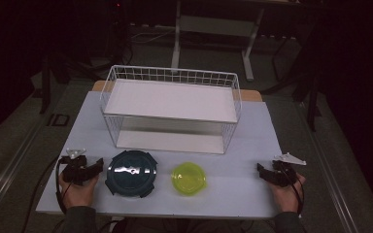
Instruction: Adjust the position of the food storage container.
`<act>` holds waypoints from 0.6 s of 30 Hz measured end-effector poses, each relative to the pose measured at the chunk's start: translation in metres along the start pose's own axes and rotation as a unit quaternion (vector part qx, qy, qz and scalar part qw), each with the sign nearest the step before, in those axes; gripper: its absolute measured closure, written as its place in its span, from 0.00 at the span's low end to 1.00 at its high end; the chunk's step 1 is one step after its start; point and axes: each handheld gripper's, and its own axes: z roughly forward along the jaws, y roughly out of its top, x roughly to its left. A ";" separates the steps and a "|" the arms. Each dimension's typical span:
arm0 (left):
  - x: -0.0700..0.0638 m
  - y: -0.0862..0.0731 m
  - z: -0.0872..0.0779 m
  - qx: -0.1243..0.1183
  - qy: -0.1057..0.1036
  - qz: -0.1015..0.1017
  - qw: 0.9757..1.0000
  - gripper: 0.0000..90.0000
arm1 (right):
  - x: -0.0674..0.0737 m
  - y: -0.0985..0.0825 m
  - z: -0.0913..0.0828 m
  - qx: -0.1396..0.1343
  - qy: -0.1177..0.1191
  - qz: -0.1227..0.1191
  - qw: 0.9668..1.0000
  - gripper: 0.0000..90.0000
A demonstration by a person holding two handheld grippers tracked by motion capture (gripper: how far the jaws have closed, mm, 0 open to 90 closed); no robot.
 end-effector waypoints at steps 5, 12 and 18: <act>0.001 0.004 -0.007 -0.027 -0.030 0.009 0.999 0.49 | 0.004 0.000 -0.007 -0.009 0.000 -0.020 1.000 0.49; 0.004 0.007 -0.023 -0.054 -0.071 0.017 0.996 0.53 | 0.013 0.001 -0.015 -0.014 0.011 -0.042 0.999 0.53; -0.010 0.012 -0.040 -0.078 -0.091 0.049 0.992 0.66 | 0.020 0.002 -0.022 -0.021 0.025 -0.057 0.998 0.52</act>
